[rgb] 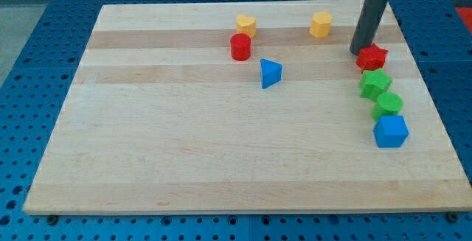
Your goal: Point the arm above the hexagon
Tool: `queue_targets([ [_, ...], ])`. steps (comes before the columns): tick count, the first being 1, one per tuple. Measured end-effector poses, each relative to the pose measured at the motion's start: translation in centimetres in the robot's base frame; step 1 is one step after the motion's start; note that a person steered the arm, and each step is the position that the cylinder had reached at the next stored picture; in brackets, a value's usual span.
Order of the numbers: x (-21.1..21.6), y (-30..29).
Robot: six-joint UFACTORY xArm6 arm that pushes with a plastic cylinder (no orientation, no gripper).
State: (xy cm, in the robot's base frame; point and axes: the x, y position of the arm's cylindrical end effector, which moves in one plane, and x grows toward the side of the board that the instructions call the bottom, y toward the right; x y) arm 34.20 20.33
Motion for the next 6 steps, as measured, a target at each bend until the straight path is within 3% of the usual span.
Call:
queue_targets([
  [1,0.0,-1.0],
  [4,0.0,-11.0],
  [5,-4.0,-13.4],
  [6,-11.1,-13.9],
])
